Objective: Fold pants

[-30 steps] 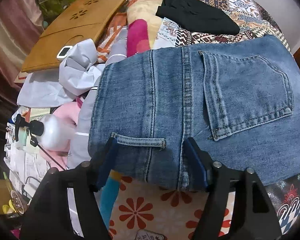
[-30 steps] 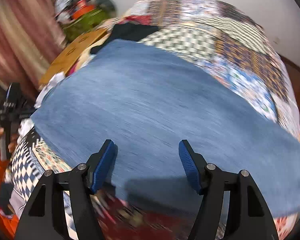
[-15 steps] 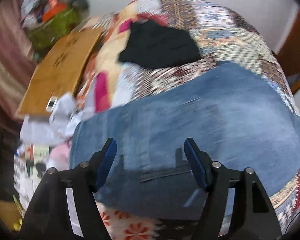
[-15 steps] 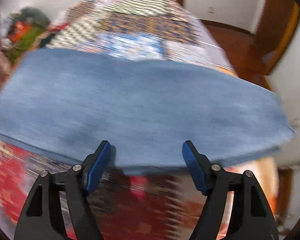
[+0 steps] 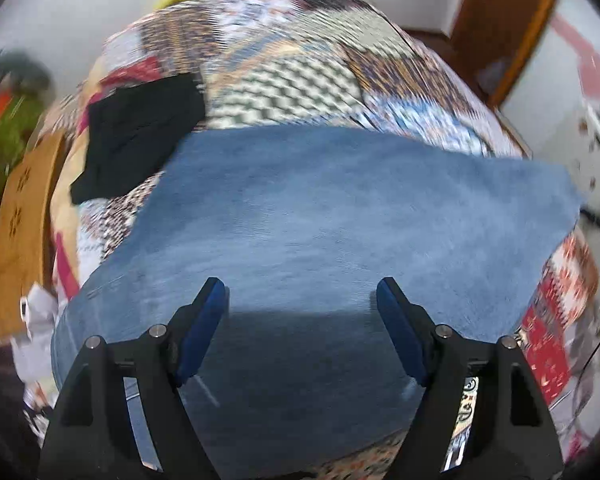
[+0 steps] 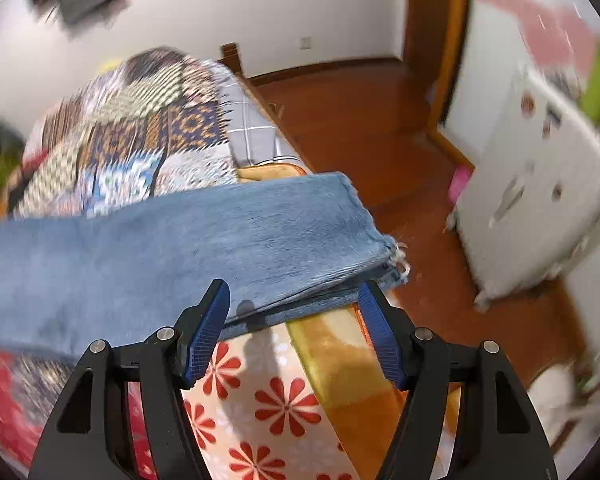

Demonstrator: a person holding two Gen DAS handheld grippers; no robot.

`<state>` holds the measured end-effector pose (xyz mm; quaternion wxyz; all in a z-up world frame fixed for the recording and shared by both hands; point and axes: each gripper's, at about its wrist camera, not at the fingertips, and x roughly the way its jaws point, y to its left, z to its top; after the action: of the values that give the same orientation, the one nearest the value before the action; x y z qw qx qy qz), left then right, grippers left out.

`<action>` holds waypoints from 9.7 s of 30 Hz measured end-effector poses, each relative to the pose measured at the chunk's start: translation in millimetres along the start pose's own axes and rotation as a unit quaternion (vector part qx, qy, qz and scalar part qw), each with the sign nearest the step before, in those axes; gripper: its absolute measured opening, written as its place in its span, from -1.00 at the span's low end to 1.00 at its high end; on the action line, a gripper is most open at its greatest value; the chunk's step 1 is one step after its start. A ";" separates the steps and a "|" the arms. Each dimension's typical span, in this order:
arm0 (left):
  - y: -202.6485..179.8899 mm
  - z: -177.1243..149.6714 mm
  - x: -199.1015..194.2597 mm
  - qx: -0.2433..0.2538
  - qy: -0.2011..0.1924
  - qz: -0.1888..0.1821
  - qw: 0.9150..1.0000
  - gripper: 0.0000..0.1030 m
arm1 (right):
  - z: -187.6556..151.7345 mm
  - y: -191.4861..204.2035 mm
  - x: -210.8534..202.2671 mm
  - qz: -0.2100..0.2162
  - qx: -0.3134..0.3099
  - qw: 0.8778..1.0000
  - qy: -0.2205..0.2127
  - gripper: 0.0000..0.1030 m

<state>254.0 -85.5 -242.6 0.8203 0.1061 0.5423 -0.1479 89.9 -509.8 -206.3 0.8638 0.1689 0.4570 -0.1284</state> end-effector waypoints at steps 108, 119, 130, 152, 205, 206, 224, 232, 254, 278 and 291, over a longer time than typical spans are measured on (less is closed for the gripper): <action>34.3 -10.5 -72.9 -0.125 -0.103 -0.032 0.986 1.00 | -52.2 292.6 -6.1 0.282 -0.275 0.915 0.084 -0.31; -15.1 62.4 -42.3 -0.063 -0.088 -0.053 0.993 1.00 | -5.0 246.8 -18.5 0.218 -0.250 0.943 -0.010 -0.06; -43.0 81.1 46.1 -0.005 0.016 -0.003 1.000 0.99 | -1.0 236.6 75.1 0.189 -0.203 0.956 0.096 -0.06; -22.2 17.7 23.1 0.044 0.000 0.050 0.998 1.00 | -43.5 211.9 40.3 0.148 -0.204 0.964 0.078 0.13; 250.5 -212.7 38.6 -0.512 0.017 -0.245 0.823 0.98 | -90.5 370.7 36.0 0.232 -0.318 0.916 0.073 0.38; 252.8 -209.3 38.4 -0.513 0.021 -0.236 0.825 0.91 | -90.5 370.7 36.4 0.232 -0.318 0.916 0.073 0.38; 215.9 -129.0 -74.2 -0.348 -0.104 0.098 0.927 -0.66 | -77.4 351.2 6.4 0.244 -0.294 0.923 0.036 0.35; 154.1 -60.8 -175.3 -0.210 -0.240 0.182 0.930 -0.66 | -55.5 277.0 -9.3 0.182 -0.253 0.950 -0.003 0.35; -96.4 100.4 -154.0 0.037 -0.258 -0.048 0.964 -0.73 | -68.7 195.7 33.8 0.204 -0.144 0.967 0.056 0.48; -107.6 70.4 -90.3 0.064 -0.117 -0.121 0.984 0.62 | -86.4 173.2 8.0 0.177 -0.150 0.970 0.068 0.48; 17.5 122.1 -1.6 0.014 -0.052 0.061 0.997 0.66 | -88.6 211.6 10.2 0.178 -0.174 0.965 0.083 0.53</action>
<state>364.5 -109.8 -193.3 0.8532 0.1429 0.4892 -0.1106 109.0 -281.7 -224.4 0.8480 0.1046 0.5046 0.1238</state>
